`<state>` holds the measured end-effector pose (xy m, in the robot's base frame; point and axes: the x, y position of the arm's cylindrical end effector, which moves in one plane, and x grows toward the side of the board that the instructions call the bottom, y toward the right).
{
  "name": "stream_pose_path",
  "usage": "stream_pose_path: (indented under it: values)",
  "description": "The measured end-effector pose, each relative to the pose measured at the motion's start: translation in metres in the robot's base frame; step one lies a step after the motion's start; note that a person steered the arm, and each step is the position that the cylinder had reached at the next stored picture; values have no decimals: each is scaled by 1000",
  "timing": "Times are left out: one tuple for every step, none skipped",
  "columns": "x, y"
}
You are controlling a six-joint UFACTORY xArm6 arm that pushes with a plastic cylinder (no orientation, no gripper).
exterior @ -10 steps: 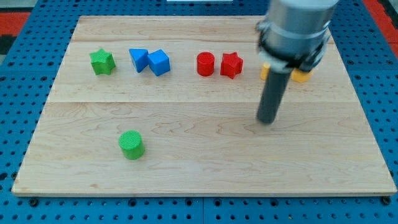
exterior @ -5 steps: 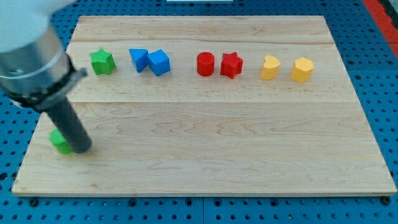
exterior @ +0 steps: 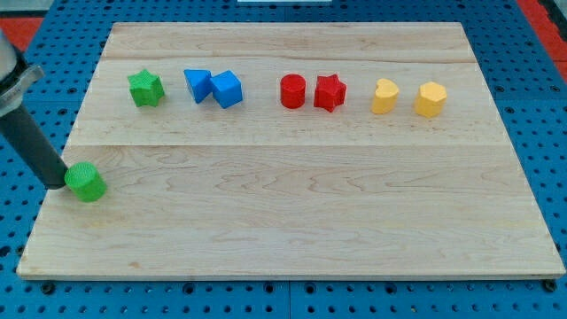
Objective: Push the green blocks to form a horizontal line with the group of blocks
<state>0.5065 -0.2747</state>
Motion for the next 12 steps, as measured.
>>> stream_pose_path:
  values:
    - [38, -5]
    - [35, 31]
    - [-15, 16]
    - [-48, 16]
    - [-39, 28]
    - [-39, 32]
    - [-42, 54]
    - [-73, 61]
    - [-114, 57]
    - [-138, 51]
    - [-138, 51]
    - [-138, 49]
